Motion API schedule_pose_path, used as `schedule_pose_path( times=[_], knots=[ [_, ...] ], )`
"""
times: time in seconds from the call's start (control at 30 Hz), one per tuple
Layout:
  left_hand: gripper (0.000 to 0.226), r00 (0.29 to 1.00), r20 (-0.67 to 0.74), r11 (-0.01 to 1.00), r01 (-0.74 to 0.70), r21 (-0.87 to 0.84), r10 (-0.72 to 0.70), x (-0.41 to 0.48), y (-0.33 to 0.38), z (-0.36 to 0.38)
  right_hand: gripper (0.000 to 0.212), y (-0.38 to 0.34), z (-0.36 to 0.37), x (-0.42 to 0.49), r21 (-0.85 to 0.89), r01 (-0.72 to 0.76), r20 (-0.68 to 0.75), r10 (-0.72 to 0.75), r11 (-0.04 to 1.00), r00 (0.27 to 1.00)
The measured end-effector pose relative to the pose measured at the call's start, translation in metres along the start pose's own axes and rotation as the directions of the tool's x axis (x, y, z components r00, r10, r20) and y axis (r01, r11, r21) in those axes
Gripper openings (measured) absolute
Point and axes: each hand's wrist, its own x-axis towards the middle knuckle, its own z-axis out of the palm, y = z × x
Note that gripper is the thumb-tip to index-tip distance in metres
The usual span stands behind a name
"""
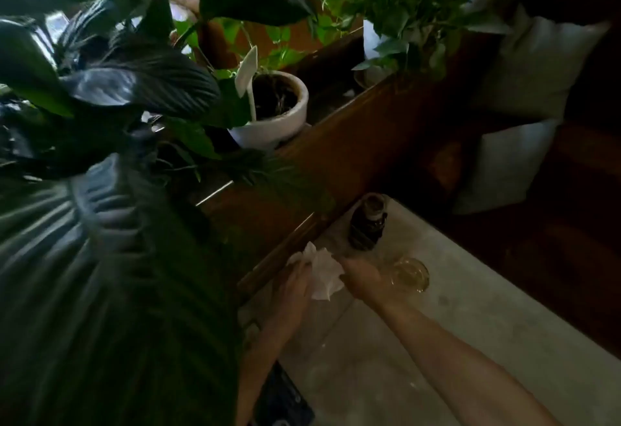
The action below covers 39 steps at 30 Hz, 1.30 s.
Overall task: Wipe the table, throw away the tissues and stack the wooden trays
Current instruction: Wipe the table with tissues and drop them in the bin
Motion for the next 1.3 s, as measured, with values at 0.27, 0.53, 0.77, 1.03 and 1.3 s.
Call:
schedule_pose_path(
  times=[0.27, 0.53, 0.77, 1.03, 1.3],
  knots=[
    [0.034, 0.991, 0.026, 0.955, 0.136, -0.265, -0.134, -0.001, -0.019, 0.009, 0.04, -0.007, 0.03, 0.006, -0.162, -0.023, -0.056, 0.014, 0.987, 0.998],
    [0.039, 0.992, -0.033, 0.986, 0.12, -0.114, -0.125, -0.026, -0.013, -0.019, 0.023, 0.004, 0.006, -0.049, 0.122, -0.135, -0.276, 0.165, 0.983, 0.947],
    [0.04, 0.999, -0.053, 1.0, -0.009, 0.002, 0.009, -0.073, 0.036, -0.024, 0.034, 0.075, 0.021, -0.192, 0.546, -0.276, -0.311, 0.497, 0.791, 0.81],
    [0.027, 0.963, 0.094, 0.963, -0.244, -0.112, 0.254, -0.148, 0.124, 0.057, 0.016, 0.14, 0.075, -0.431, 0.824, -0.434, -0.16, 0.884, 0.365, 0.44],
    [0.027, 0.804, 0.289, 0.844, -0.535, -0.032, 0.52, -0.246, 0.263, 0.174, 0.035, 0.177, 0.148, -0.661, 0.963, -0.266, -0.02, 0.997, 0.041, 0.08]
  ],
)
